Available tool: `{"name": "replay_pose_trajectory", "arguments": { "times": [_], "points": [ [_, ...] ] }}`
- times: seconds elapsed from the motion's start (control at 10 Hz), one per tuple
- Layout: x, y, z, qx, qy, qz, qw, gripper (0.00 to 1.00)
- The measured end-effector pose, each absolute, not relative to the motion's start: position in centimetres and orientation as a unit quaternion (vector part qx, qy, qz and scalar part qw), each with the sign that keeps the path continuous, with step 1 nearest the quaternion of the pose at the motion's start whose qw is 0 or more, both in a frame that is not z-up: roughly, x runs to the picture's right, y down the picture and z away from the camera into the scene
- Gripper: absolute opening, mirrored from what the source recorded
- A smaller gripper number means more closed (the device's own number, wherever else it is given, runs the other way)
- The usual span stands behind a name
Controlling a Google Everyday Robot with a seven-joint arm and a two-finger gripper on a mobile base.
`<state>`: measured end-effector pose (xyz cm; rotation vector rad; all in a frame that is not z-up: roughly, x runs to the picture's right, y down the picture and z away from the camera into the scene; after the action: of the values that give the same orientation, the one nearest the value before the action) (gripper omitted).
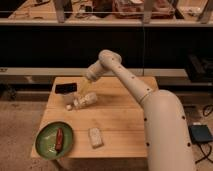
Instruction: Drag the ceramic bowl in a circle
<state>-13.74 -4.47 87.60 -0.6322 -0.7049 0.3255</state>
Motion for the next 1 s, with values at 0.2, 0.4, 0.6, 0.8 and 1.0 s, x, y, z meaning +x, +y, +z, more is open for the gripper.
{"name": "replay_pose_trajectory", "arguments": {
  "times": [0.2,0.4,0.6,0.8,1.0],
  "points": [
    [-13.6,-4.8,87.3,-0.298,-0.336,0.138,0.883,0.8],
    [-14.3,-4.9,86.0,-0.288,-0.338,0.064,0.894,0.8],
    [-15.6,-3.9,83.2,-0.287,-0.354,-0.043,0.889,0.8],
    [-16.3,-2.1,79.3,-0.299,-0.381,-0.149,0.862,0.8],
    [-15.9,-0.5,75.2,-0.318,-0.394,-0.253,0.824,0.8]
  ]
}}
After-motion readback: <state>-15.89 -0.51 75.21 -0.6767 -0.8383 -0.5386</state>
